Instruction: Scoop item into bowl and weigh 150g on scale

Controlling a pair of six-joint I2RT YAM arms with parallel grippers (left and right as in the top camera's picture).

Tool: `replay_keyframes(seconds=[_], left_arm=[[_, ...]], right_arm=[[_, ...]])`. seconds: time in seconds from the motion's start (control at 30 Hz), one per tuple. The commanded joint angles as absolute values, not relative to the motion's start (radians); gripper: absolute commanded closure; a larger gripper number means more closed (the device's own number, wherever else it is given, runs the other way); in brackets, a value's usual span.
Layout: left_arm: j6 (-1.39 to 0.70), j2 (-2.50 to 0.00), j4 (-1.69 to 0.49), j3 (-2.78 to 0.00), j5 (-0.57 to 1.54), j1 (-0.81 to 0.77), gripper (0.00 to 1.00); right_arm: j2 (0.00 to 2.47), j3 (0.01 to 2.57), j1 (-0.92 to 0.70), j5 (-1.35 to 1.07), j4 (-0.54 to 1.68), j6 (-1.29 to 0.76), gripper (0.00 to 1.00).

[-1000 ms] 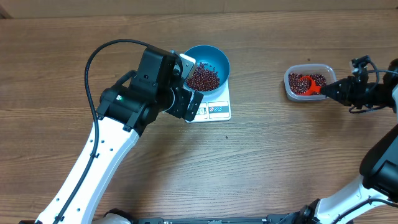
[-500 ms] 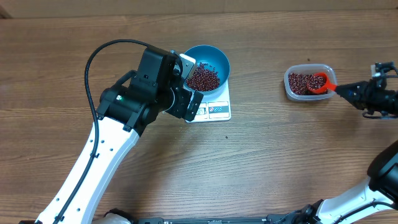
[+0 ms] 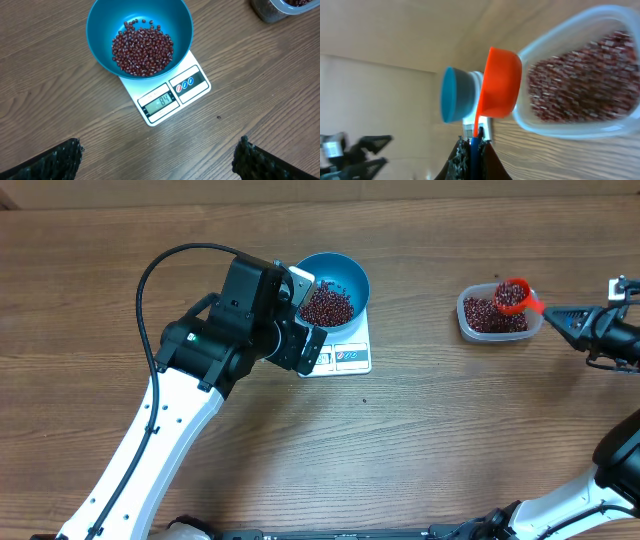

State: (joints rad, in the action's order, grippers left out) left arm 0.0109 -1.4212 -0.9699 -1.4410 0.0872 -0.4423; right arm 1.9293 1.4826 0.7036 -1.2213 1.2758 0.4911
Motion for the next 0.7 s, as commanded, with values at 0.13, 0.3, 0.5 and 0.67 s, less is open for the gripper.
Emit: replay_keyframes(seconds=[0.13,0.3,0.5,0.67], left_arm=[[0.03,-1.426,-0.968,-1.449,0.101,-0.439,0.0],[0.03,-1.426,-0.968,-1.449,0.101,-0.439,0.0],[0.03,-1.426,-0.968,-1.449,0.101,-0.439,0.0],[0.03,-1.426,-0.968,-1.449,0.101,-0.439,0.0]], right_arm=[[1.887,1.486,0.619,-1.349,1.287,0.505,0.96],[1.867,1.513,0.508,-1.409,1.292,0.498,0.96],[1.867,1.552,0.341,-1.454,1.281,0.494,0.96],[1.867,1.56,0.229,-1.46,1.153,0.339,0.96]])
